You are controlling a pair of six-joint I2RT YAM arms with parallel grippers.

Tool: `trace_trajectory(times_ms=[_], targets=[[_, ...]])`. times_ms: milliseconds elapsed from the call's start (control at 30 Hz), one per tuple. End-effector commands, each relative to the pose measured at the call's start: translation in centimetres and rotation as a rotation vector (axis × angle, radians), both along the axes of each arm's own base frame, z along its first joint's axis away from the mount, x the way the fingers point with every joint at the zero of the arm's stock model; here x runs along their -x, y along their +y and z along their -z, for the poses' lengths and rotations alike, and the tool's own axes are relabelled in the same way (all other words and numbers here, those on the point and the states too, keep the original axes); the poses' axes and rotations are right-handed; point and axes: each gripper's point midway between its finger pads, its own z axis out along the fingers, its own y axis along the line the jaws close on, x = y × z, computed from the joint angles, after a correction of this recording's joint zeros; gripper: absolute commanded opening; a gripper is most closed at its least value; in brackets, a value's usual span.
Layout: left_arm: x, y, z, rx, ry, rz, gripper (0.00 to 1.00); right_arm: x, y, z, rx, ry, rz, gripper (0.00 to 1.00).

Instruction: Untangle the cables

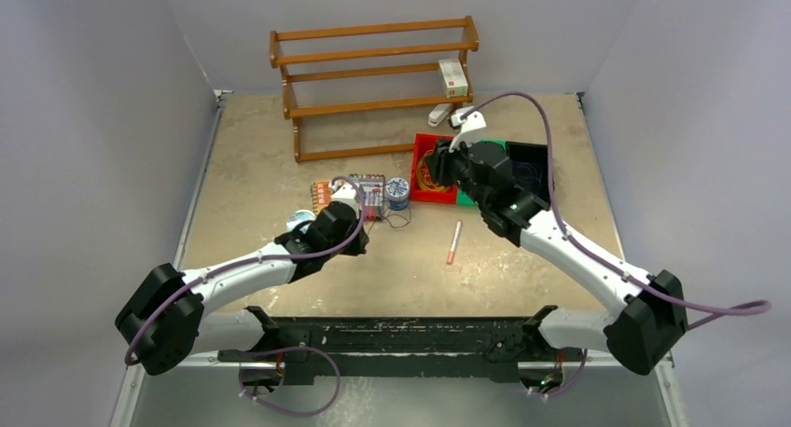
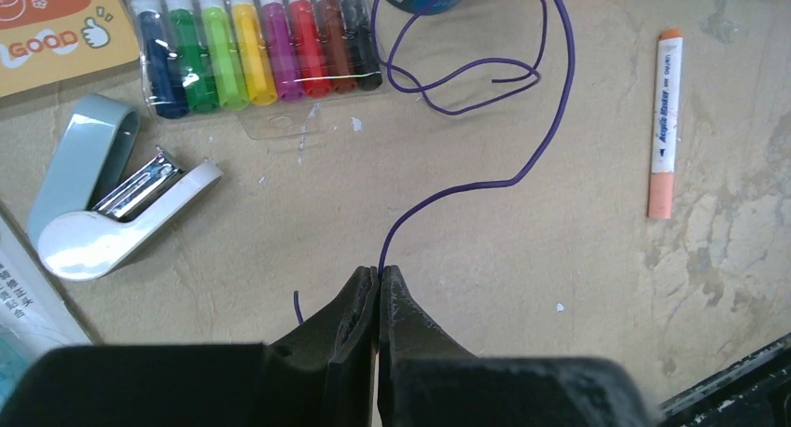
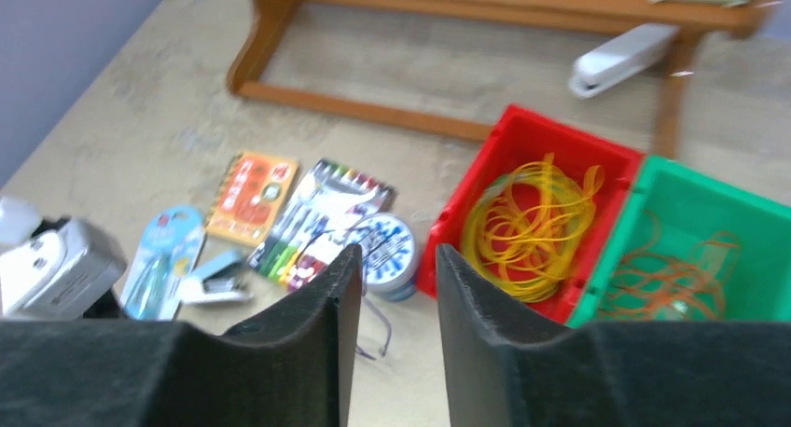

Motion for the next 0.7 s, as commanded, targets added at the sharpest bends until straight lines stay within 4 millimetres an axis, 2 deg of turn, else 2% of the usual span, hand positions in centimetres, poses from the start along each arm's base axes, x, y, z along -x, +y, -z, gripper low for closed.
trace_trajectory(times_ms=[0, 100, 267, 367, 533, 667], targets=[[-0.6, 0.6, -0.4, -0.029, -0.024, -0.032, 0.00, 2.1, 5.3, 4.2, -0.025, 0.164, -0.285, 0.40], [-0.6, 1.3, 0.3, -0.050, -0.006, -0.071, 0.00, 1.9, 6.7, 7.2, -0.022, 0.233, -0.324, 0.42], [-0.7, 2.3, -0.1, -0.041, -0.026, -0.138, 0.00, 2.7, 7.9, 11.9, -0.058, 0.293, -0.372, 0.44], [-0.7, 3.0, -0.1, -0.050, -0.032, -0.164, 0.00, 2.6, 7.7, 13.7, -0.049, 0.294, -0.356, 0.47], [-0.6, 3.3, -0.1, -0.059, -0.034, -0.170, 0.00, 1.3, 7.1, 16.5, 0.002, 0.334, -0.278, 0.49], [-0.6, 3.3, 0.0, -0.062, -0.035, -0.170, 0.00, 0.4, 7.1, 17.6, 0.002, 0.353, -0.232, 0.49]])
